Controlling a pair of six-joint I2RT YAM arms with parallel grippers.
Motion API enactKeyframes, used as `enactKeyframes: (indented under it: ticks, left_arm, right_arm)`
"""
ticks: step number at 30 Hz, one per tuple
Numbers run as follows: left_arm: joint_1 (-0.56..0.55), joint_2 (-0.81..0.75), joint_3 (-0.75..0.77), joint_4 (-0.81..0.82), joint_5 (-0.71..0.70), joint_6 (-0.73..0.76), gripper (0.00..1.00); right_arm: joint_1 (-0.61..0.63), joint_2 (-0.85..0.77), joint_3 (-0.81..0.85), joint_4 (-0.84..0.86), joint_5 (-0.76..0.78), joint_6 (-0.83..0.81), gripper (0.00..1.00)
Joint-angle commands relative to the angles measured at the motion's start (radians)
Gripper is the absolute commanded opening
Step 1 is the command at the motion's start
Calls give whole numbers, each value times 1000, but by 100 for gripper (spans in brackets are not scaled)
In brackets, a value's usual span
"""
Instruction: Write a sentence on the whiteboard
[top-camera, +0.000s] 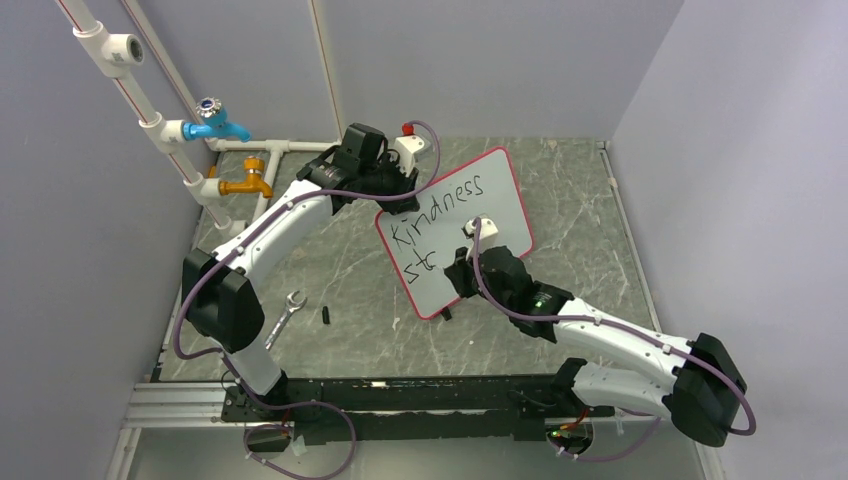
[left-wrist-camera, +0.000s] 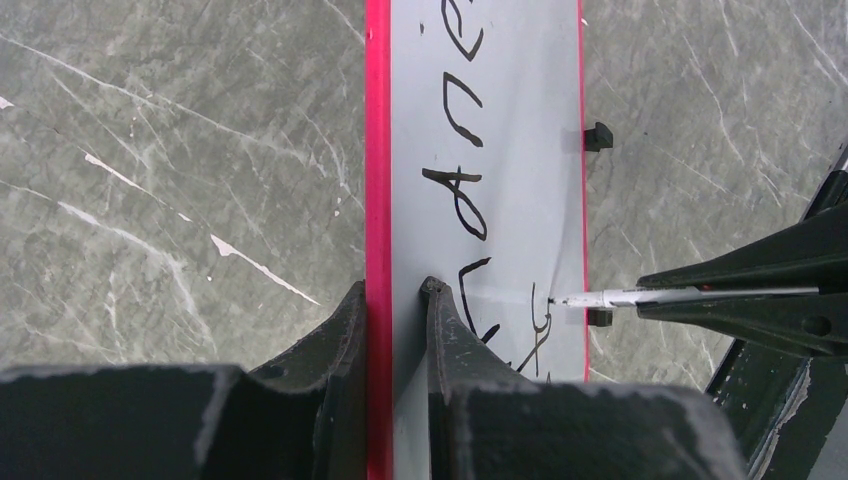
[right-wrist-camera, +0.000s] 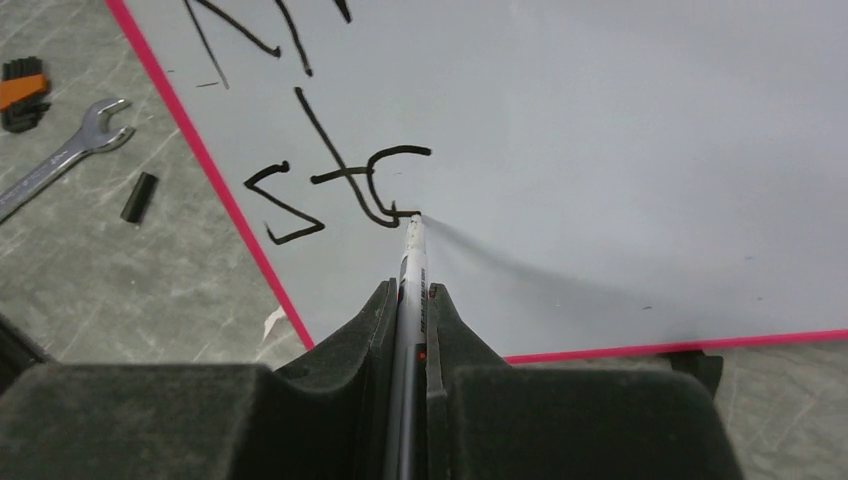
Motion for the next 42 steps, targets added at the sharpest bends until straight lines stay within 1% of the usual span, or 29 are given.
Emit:
enactKeyframes:
  ticks: [1, 12, 18, 35, 42]
  left_arm:
    - [-18, 32, -36, -183, -171, 144, 0]
    - [-18, 31, -35, -185, -166, 143, 0]
    - [-19, 32, -33, -185, -166, 142, 0]
    - [-19, 33, -30, -186, -166, 141, 0]
    - [-19, 35, -29, -185, -163, 140, 0]
  right_arm:
    - [-9, 18, 59, -49, 107, -27, 0]
    - [-15, 78, 152, -24, 89, -52, 0]
    - [-16, 96, 172, -23, 80, -55, 0]
    - [-15, 27, 25, -35, 58, 12, 0]
    - [-16, 1, 32, -73, 106, 5, 0]
